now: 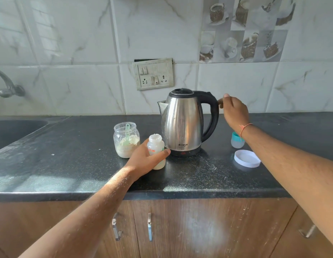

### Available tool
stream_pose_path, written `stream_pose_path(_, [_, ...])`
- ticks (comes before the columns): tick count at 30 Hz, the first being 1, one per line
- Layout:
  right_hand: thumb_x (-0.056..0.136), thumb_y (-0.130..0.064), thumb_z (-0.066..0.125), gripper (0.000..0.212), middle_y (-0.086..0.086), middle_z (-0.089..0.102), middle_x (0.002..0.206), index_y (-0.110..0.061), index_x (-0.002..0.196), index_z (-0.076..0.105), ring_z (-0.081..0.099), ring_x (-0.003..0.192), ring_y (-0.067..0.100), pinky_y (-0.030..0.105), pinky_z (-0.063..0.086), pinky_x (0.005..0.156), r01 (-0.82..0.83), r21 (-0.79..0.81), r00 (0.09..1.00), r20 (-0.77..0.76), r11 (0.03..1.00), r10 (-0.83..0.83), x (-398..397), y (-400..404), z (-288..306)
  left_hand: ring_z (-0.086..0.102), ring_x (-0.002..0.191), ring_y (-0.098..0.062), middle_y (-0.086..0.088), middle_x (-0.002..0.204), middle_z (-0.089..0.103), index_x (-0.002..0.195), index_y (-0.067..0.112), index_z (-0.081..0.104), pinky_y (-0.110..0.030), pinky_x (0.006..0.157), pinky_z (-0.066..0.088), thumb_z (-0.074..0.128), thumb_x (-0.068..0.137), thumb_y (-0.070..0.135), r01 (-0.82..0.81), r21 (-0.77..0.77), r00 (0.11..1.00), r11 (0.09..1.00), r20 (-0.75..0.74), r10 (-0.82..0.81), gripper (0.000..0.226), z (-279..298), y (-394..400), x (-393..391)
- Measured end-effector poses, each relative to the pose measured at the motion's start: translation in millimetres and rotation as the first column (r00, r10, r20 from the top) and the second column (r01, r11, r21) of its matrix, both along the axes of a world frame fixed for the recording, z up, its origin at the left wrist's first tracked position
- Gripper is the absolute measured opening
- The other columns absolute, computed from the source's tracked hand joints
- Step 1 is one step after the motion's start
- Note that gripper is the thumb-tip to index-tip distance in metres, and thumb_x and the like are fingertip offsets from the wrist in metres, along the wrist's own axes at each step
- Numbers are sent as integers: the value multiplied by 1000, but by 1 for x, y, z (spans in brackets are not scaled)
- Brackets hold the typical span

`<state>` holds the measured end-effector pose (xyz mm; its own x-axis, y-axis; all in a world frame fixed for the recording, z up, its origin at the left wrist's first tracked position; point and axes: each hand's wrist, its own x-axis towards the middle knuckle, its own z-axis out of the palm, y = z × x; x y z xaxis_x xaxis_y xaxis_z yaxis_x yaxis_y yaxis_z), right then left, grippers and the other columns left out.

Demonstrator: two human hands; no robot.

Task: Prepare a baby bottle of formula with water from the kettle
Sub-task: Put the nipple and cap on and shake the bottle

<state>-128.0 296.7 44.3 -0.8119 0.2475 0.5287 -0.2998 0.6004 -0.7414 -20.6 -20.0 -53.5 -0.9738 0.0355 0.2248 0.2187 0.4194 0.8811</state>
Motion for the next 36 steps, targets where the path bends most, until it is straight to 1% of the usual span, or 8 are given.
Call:
stream_pose_path(3, [113,-28,45,31,-3,71,113,-27,102,74,66,107,22,27,41,88,85,4,985,-154,996,-83,16,41,-21,76,96,-3,11,102,81,116,34,66,-27,89,57,86,92,53,51,-112,998,992,39,-47,36,-4,0,0])
stream_pose_path(7, [107,-24,62,10,3,71,107,-22,103,71,64,94,24,35,49,85,162,-8,976,-144,987,-161,46,84,-62,72,73,1,21,78,75,101,31,64,-26,73,53,71,74,81,83,-294,996,952,40,-75,58,-3,4,1])
stream_pose_path(9, [105,-29,68,17,4,72,113,-16,115,73,67,100,26,35,50,85,163,-24,984,-65,986,-165,56,94,-81,65,62,1,22,66,69,91,29,61,-25,65,47,64,72,87,77,-361,997,929,26,-73,60,0,6,2])
stream_pose_path(13, [99,-41,78,45,-3,69,130,-18,137,68,64,117,21,34,48,93,96,-96,988,127,991,-84,58,97,-92,62,77,-8,12,78,66,82,29,58,-29,68,46,50,69,99,49,-490,998,870,-4,-58,71,0,9,4])
stream_pose_path(17, [93,-46,85,66,-12,67,133,-22,150,61,60,126,17,37,49,104,10,-68,975,220,998,5,49,97,-95,51,115,-15,17,104,56,109,33,55,-39,102,44,27,64,109,48,-650,998,758,5,-59,93,5,18,10])
stream_pose_path(21, [89,-46,88,78,-21,65,126,-26,156,55,62,129,16,43,49,114,-21,-53,972,234,998,33,39,100,-98,40,138,-16,12,138,49,153,29,47,-41,120,30,-6,44,120,69,-730,998,680,40,-58,151,7,22,13])
stream_pose_path(25, [88,-42,89,75,-18,68,123,-28,155,57,65,129,18,42,50,112,-25,-46,977,209,999,34,33,101,-99,32,152,-18,10,163,39,168,31,31,-42,125,24,-13,51,116,105,-792,993,602,57,-99,151,2,22,10])
stream_pose_path(36, [87,-34,92,62,-7,73,127,-30,143,67,69,116,20,34,57,96,-111,-45,986,123,993,116,48,94,-93,32,151,-20,9,158,40,173,32,24,-44,125,24,-13,53,115,122,-814,992,569,74,-107,151,3,22,8])
